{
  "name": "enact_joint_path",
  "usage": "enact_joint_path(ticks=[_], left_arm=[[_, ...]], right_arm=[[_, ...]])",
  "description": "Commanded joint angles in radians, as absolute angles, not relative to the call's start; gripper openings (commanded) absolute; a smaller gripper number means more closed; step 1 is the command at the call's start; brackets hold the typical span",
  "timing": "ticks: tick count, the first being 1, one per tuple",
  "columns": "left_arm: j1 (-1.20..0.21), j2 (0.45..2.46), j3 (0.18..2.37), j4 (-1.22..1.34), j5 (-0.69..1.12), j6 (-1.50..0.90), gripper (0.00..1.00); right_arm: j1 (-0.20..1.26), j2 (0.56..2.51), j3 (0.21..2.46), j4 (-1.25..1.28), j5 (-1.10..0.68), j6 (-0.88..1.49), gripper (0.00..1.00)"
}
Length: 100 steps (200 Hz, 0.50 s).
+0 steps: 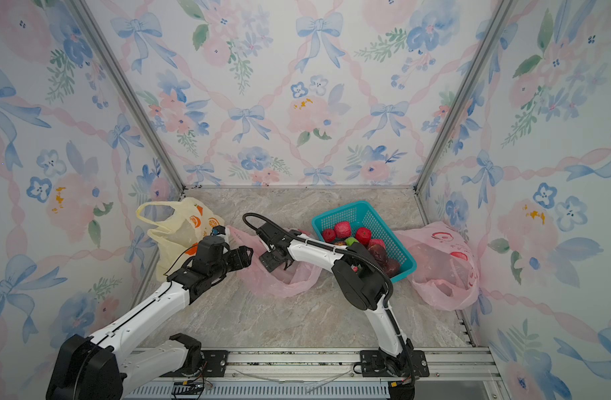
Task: Untie the knot of a plastic bag & take out the apple
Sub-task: Pick up the apple from the plastic bag.
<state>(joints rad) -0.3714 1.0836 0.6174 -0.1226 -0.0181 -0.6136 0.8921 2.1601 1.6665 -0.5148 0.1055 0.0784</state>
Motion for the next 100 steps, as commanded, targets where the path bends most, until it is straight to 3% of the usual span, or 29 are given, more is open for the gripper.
enact_joint_path(ticks=[1, 39, 58, 68, 82, 100], left_arm=[[-0.361, 1.076, 0.625, -0.126, -0.016, -0.608, 0.79], [-0.355, 1.069, 0.62, -0.126, -0.015, -0.608, 0.8], [-0.354, 1.066, 0.617, -0.125, -0.015, -0.608, 0.8], [-0.354, 1.067, 0.615, -0.124, -0.014, -0.608, 0.79], [-0.353, 1.067, 0.614, -0.121, -0.012, -0.609, 0.79], [-0.353, 1.068, 0.613, -0.121, -0.009, -0.609, 0.79]], right_arm=[[0.904, 2.188, 1.7, -0.55, 0.119, 0.066, 0.82], [0.901, 2.185, 1.694, -0.558, 0.124, 0.067, 0.71], [0.902, 2.161, 1.677, -0.555, 0.124, 0.071, 0.7], [0.902, 2.148, 1.667, -0.552, 0.12, 0.072, 0.73], [0.897, 2.135, 1.656, -0.557, 0.11, 0.077, 0.84], [0.889, 2.114, 1.627, -0.543, 0.099, 0.085, 0.88]])
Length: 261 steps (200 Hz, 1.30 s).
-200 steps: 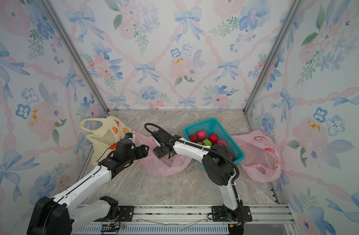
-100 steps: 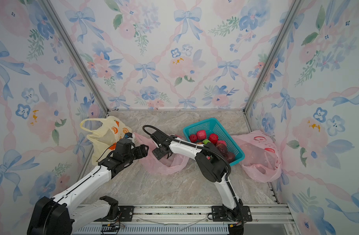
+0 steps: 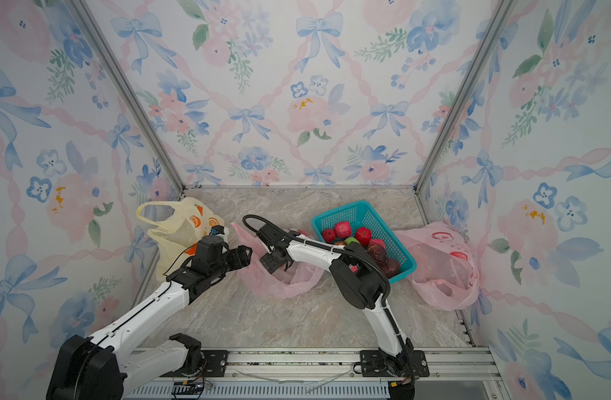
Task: Untie the knot of a plastic bag & take out the apple
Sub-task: Pick up the apple from the plastic bag.
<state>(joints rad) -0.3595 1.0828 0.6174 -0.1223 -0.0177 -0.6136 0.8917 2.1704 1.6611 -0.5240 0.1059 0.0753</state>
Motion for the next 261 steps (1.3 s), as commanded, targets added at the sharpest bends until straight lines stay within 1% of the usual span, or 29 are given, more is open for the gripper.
enact_joint_path(ticks=[1, 30, 52, 76, 89, 102, 146, 185, 218, 241, 261], left_arm=[[-0.353, 1.069, 0.613, -0.121, -0.008, -0.609, 0.79], [-0.352, 1.067, 0.612, -0.119, -0.007, -0.611, 0.79], [-0.351, 1.067, 0.613, -0.12, -0.007, -0.611, 0.79], [-0.351, 1.068, 0.612, -0.119, -0.007, -0.612, 0.79], [-0.351, 1.069, 0.612, -0.119, -0.007, -0.613, 0.79], [-0.351, 1.07, 0.614, -0.12, -0.007, -0.614, 0.79], [-0.35, 1.066, 0.621, -0.119, -0.001, -0.607, 0.79], [-0.352, 1.052, 0.637, -0.124, 0.013, -0.589, 0.8], [-0.358, 1.051, 0.647, -0.134, 0.009, -0.578, 0.8], [-0.369, 1.052, 0.648, -0.134, 0.006, -0.574, 0.81], [-0.376, 1.051, 0.648, -0.136, -0.008, -0.569, 0.81]], right_arm=[[0.889, 2.113, 1.626, -0.54, 0.098, 0.085, 0.88], [0.881, 2.094, 1.595, -0.522, 0.097, 0.092, 0.87], [0.873, 2.098, 1.586, -0.519, 0.098, 0.095, 0.84], [0.867, 2.101, 1.582, -0.521, 0.096, 0.1, 0.77], [0.864, 2.091, 1.582, -0.526, 0.095, 0.101, 0.7], [0.864, 2.073, 1.572, -0.516, 0.097, 0.101, 0.67], [0.864, 1.948, 1.538, -0.489, 0.076, 0.097, 0.6], [0.844, 1.786, 1.498, -0.455, -0.015, 0.11, 0.53], [0.781, 1.625, 1.445, -0.395, -0.069, 0.138, 0.53], [0.716, 1.558, 1.43, -0.422, -0.028, 0.124, 0.53], [0.66, 1.527, 1.408, -0.445, -0.055, 0.131, 0.53]])
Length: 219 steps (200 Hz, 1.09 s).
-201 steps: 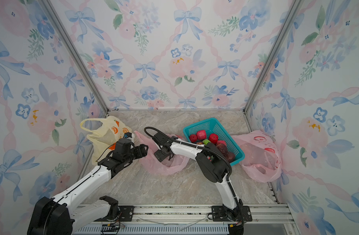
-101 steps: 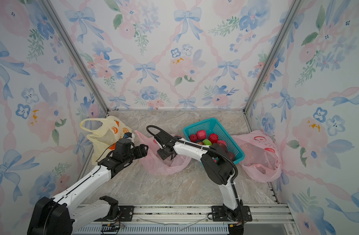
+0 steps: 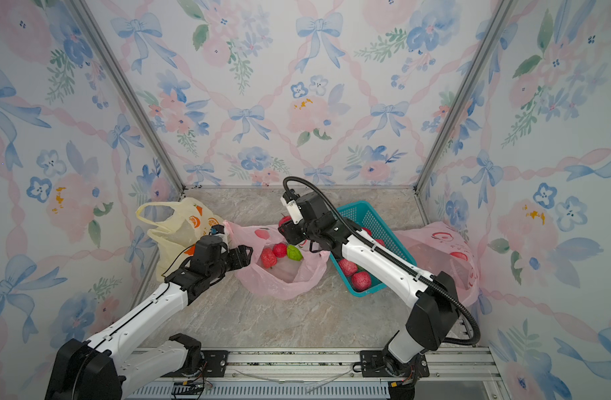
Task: Untie the knot of a plastic bag & take out the apple
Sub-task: Pick up the apple from the plastic bag, then place the apple in the basket.
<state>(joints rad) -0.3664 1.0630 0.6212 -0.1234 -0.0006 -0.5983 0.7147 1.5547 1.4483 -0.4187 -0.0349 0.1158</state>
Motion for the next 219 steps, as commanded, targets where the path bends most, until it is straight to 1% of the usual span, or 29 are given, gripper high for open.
enact_joint_path(ticks=[1, 33, 61, 93, 110, 124, 149, 154, 193, 219], left_arm=[[-0.377, 1.051, 0.647, -0.136, -0.009, -0.57, 0.81], [-0.384, 1.049, 0.652, -0.133, -0.008, -0.563, 0.8], [-0.443, 1.061, 0.683, -0.143, -0.033, -0.529, 0.81], [-0.535, 1.057, 0.728, -0.222, -0.195, -0.507, 0.81], [-0.587, 1.035, 0.729, -0.253, -0.306, -0.505, 0.8], [-0.606, 1.016, 0.723, -0.258, -0.364, -0.506, 0.8], [-0.612, 1.03, 0.729, -0.272, -0.387, -0.502, 0.8], [-0.616, 1.038, 0.763, -0.274, -0.392, -0.498, 0.8], [-0.671, 1.067, 0.797, -0.274, -0.45, -0.445, 0.8], [-0.672, 1.049, 0.797, -0.274, -0.458, -0.444, 0.8]], right_arm=[[0.659, 1.526, 1.407, -0.446, -0.055, 0.131, 0.53], [0.642, 1.47, 1.336, -0.448, 0.025, 0.116, 0.54], [0.579, 1.451, 1.306, -0.474, 0.094, 0.103, 0.56], [0.501, 1.484, 1.298, -0.506, 0.189, 0.063, 0.56], [0.462, 1.529, 1.311, -0.522, 0.238, 0.041, 0.56], [0.428, 1.568, 1.328, -0.526, 0.264, 0.032, 0.56], [0.385, 1.647, 1.358, -0.516, 0.323, 0.014, 0.56], [0.377, 1.671, 1.365, -0.513, 0.333, 0.009, 0.56], [0.318, 1.81, 1.428, -0.491, 0.354, -0.004, 0.57], [0.298, 1.874, 1.46, -0.477, 0.379, -0.014, 0.59]])
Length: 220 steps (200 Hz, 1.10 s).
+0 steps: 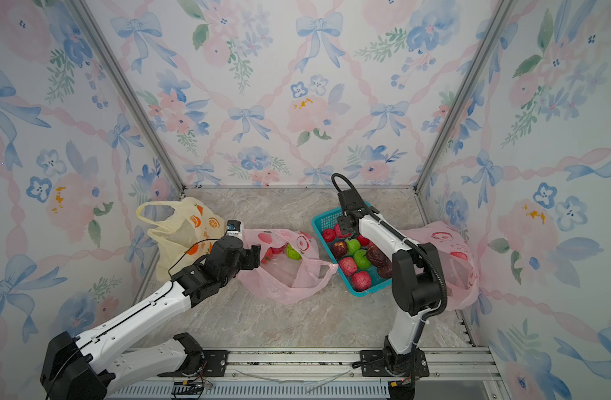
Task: Untie the knot of a plastic bag & take out the apple
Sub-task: Place the apple in the basket.
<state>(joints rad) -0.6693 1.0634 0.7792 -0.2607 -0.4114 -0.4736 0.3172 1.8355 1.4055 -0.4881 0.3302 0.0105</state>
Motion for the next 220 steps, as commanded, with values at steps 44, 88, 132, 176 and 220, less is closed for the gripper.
enact_joint_path(ticks=[44, 88, 132, 176, 220], left_arm=[[-0.673, 1.053, 0.804, -0.28, -0.434, -0.443, 0.79], [-0.686, 1.112, 0.85, -0.307, -0.468, -0.411, 0.81], [-0.695, 1.199, 0.927, -0.377, -0.541, -0.38, 0.82], [-0.714, 1.232, 0.972, -0.389, -0.606, -0.333, 0.82], [-0.735, 1.29, 1.007, -0.409, -0.641, -0.308, 0.79]], right_arm=[[0.28, 1.961, 1.515, -0.487, 0.391, -0.027, 0.61], [0.271, 1.978, 1.52, -0.483, 0.386, -0.023, 0.68], [0.246, 1.995, 1.531, -0.495, 0.339, -0.014, 0.74], [0.248, 1.882, 1.478, -0.468, 0.295, -0.011, 0.8], [0.317, 1.673, 1.441, -0.498, 0.157, -0.02, 0.8]])
